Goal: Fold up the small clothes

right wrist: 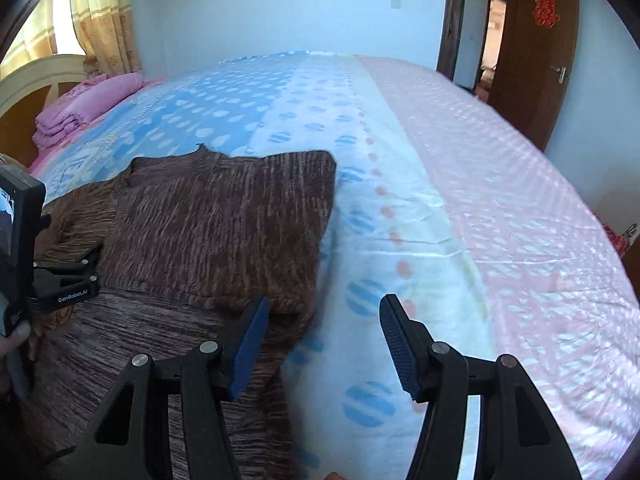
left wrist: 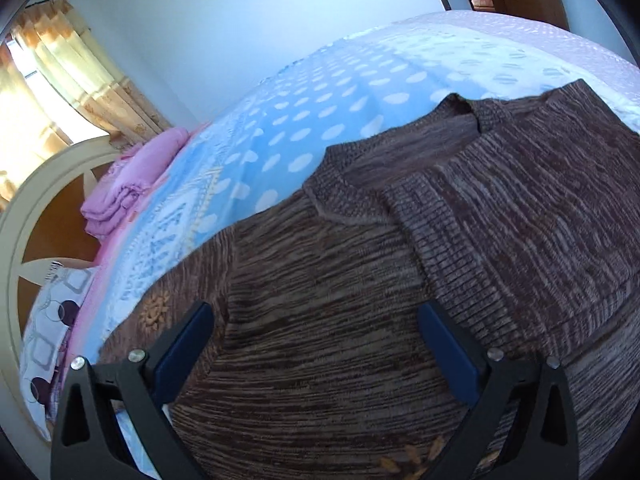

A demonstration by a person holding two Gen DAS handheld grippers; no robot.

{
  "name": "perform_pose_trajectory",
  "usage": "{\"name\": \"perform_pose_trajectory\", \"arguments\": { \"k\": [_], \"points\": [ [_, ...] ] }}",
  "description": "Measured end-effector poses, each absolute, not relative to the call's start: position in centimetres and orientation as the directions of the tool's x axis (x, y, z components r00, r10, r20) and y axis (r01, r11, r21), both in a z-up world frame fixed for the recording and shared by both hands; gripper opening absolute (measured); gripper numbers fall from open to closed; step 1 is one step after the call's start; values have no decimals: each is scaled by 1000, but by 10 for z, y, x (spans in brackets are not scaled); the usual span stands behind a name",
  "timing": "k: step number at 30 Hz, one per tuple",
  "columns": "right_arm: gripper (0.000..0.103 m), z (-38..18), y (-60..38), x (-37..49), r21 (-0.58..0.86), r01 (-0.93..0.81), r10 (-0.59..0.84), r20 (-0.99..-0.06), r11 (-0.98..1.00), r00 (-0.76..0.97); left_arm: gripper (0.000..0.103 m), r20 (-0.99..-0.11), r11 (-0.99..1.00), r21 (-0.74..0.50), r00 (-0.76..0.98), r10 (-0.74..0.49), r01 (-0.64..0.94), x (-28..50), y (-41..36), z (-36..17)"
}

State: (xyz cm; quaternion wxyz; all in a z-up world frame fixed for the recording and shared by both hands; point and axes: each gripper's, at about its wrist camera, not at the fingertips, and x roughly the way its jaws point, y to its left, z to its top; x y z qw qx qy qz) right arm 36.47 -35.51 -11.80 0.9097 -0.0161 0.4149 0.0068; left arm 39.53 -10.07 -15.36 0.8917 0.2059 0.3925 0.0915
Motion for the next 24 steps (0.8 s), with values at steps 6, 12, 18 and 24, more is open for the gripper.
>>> {"name": "perform_pose_trajectory", "arguments": {
  "k": [6,12,18,24],
  "points": [
    [59,-136,-346,356,-15,-44,17,-764,999,645,103,-716,976,217,681,155,6,392,-78,-138],
    [59,-133,-355,351,25,3,16,-726,1000,687,103,-755,999,-6,655,-37,50,397,-91,-115],
    [62,-131,-358,342,25,15,7,-691,1000,723,64,-839,996,-19,540,-64,88,426,-121,-153],
    [62,-134,-358,342,25,10,10,-694,1000,720,11,-795,988,-108,587,-153,111,414,-119,-146]
  ]
}}
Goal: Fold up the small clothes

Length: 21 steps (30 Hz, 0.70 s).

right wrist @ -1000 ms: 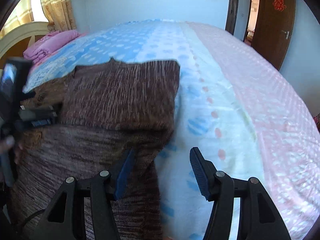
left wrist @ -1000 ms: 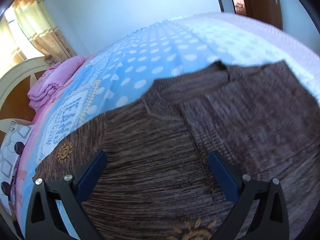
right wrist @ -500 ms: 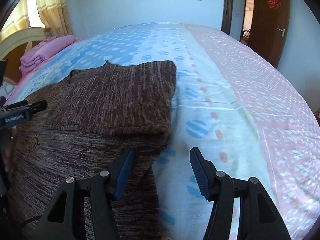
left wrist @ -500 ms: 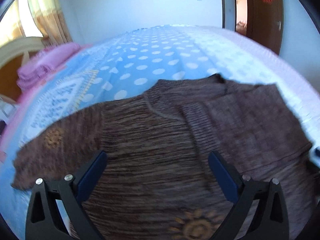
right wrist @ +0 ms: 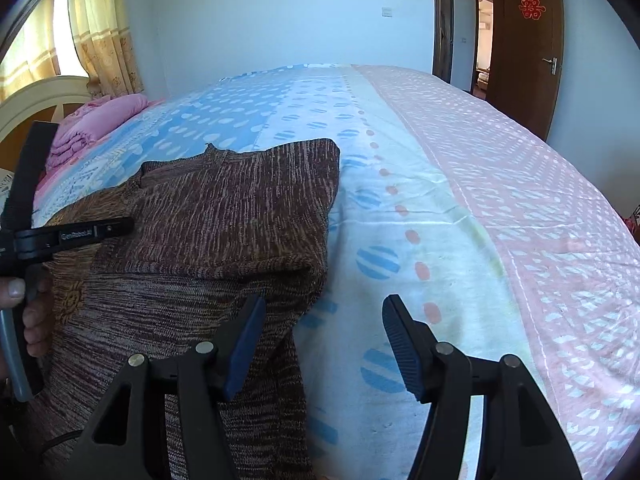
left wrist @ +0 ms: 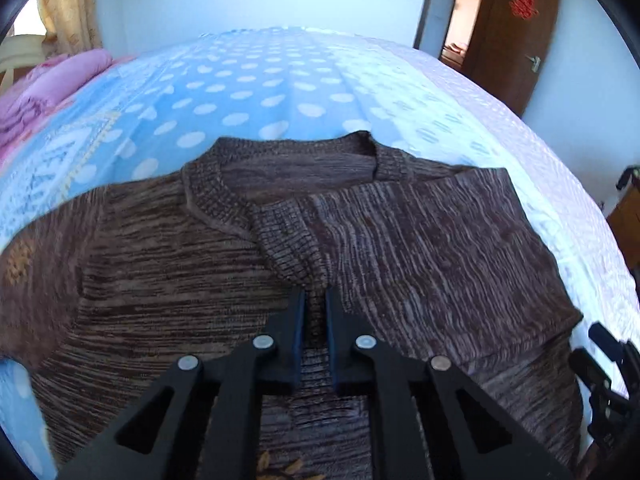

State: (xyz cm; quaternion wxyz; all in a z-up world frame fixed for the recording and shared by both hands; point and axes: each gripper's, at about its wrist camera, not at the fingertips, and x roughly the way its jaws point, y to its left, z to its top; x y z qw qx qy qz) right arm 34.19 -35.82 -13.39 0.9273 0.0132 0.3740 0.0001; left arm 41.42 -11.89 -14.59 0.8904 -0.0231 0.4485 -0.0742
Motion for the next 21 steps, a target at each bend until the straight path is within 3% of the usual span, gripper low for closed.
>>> {"name": "perform_pose_trajectory", "arguments": {
  "k": [2,8,11,14,16,18,21],
  "points": [
    [62,-133,-358,341,21,12,6,-687,1000,727,10,-782,985,-143,599,-174,100,410,-111,-139],
    [62,-128,-351,339,-17,13,-21,-664,1000,747,11,-775,993,-86,622,-115,76,411,-98,-144],
    [62,-106,-330,341,-67,-65,11,-605,996,796,19,-779,996,-56,621,-90,74,411,-101,-153],
    [62,-101,-314,359,16,-204,167,-641,979,749,37,-775,998,-13,630,-48,60,411,-104,-151],
    [62,-121,-310,380,57,-237,201,-739,970,644,67,-777,999,1,629,-32,52,409,-102,-149],
    [60,-147,-319,391,47,-191,147,-817,981,558,75,-774,998,17,633,-22,55,403,-98,-145],
    [60,-145,-318,375,-6,-215,120,-814,977,569,82,-761,997,52,649,0,61,391,-86,-136]
  ]
}}
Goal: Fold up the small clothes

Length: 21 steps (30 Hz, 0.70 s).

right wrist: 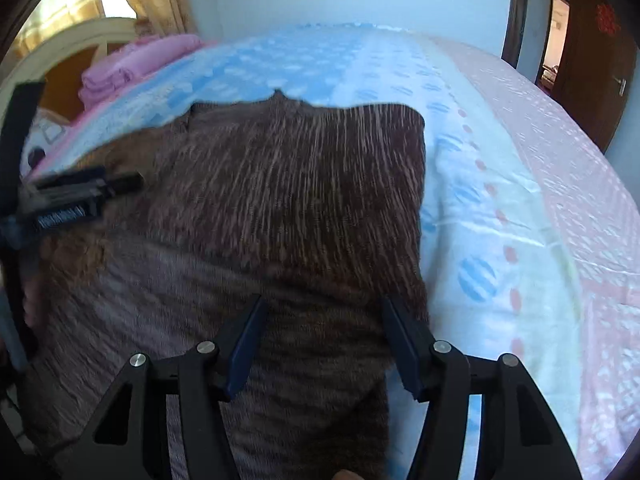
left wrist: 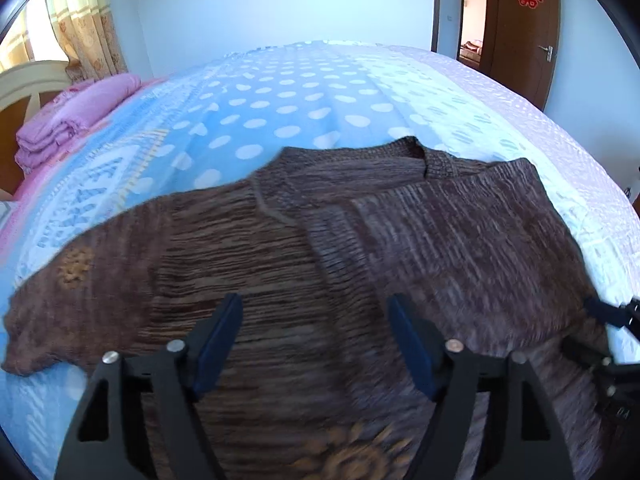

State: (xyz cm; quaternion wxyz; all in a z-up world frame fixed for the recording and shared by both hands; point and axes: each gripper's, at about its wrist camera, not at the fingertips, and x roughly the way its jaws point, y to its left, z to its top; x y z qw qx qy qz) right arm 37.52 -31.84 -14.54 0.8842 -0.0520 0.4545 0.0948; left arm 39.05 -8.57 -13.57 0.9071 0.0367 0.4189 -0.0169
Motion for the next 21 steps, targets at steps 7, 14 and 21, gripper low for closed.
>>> {"name": "perform_pose_trajectory", "arguments": {
  "k": [7,14,21],
  "points": [
    [61,-92,-280,381,-89,-253,108,-733,963,672,96,-691,991,136,717,90,7,368,-24,-110],
    [61,-143,-271,435,-82,-192,44,-818,978,574,96,-694,940,204,636,337,-275,353,110,-114],
    [63,-123,-263,406,-141,-166,-5,-776,976,631,97,-694,806,253,480,537,-535,324,237,-134]
  ]
}}
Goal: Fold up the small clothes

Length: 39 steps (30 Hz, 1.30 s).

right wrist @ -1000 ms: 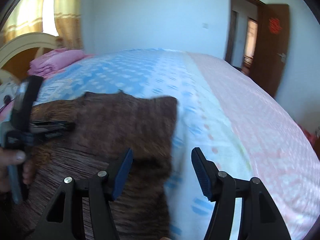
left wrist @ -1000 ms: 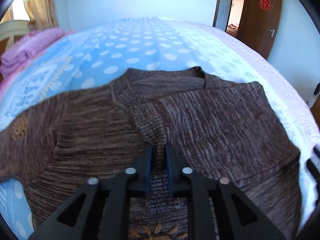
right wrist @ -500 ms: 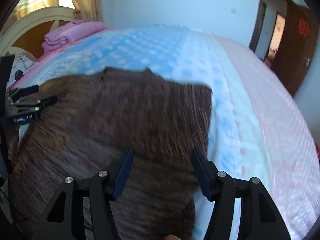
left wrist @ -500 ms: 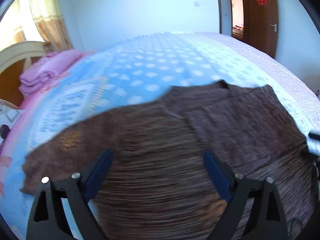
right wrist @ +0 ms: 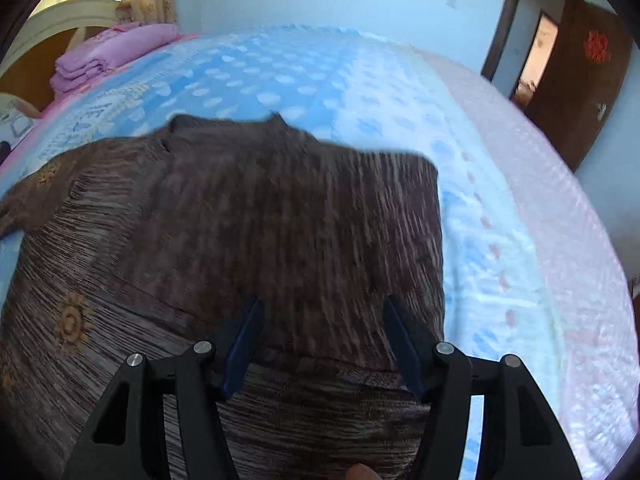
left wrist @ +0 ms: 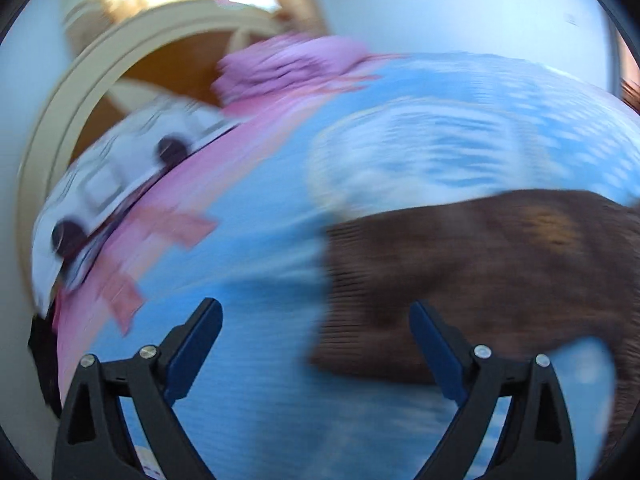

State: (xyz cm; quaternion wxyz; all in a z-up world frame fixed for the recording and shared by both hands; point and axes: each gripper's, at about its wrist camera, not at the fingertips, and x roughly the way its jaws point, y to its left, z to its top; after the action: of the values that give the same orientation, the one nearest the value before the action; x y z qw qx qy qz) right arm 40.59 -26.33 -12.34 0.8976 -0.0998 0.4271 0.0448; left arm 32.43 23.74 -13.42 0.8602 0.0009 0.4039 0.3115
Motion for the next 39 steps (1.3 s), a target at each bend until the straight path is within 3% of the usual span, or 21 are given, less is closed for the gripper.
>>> {"name": "perform_pose_trajectory", "arguments": {
  "k": [4,7,9,15,17,20,23,25,28,32,34,35,37,39],
  "points": [
    [63,-125,-247,416,-122,-197,33,-770,973,637,97,-725,767,194,437,532,-612,320,270,-146],
    [74,-148,-256,428,-156,-171,-23,-799,973,601,97,-764,781,116,448,465,-613,320,270,-151],
    [74,-148,-268,417,-148,-150,-28,-797,977,604,97,-766,798,98,467,443,-595,321,264,-151],
    [75,-133,-306,395,29,-143,112,-778,989,618,94,-777,850,103,492,392,-516,339,255,-155],
    [75,-119,-321,394,65,-111,123,-735,992,667,86,-785,860,85,498,369,-503,344,254,-158],
    [75,-114,-341,407,-46,27,-52,-702,999,710,81,-793,862,50,505,341,-505,350,256,-159],
    [75,-142,-352,430,-47,12,-45,-792,999,609,71,-799,865,9,517,308,-502,354,257,-161],
    [74,-150,-361,426,-36,2,-29,-784,999,621,47,-796,886,8,533,286,-464,356,251,-160],
    [74,-148,-378,418,-36,69,-71,-777,997,626,20,-791,917,-5,563,240,-399,358,240,-159],
    [72,-146,-379,415,-47,74,-83,-779,996,621,25,-788,909,22,552,271,-416,360,237,-158],
    [64,-133,-374,418,-61,117,-122,-757,991,642,36,-785,896,42,540,303,-442,359,237,-157],
    [64,-124,-372,417,-49,115,-114,-739,992,664,41,-784,891,51,535,316,-452,358,237,-157],
    [64,-117,-362,427,-40,93,-93,-725,995,682,64,-766,866,99,518,381,-490,356,239,-155],
    [64,-121,-350,441,-37,31,-48,-751,999,659,73,-768,849,110,497,403,-517,355,244,-158]
  ]
}}
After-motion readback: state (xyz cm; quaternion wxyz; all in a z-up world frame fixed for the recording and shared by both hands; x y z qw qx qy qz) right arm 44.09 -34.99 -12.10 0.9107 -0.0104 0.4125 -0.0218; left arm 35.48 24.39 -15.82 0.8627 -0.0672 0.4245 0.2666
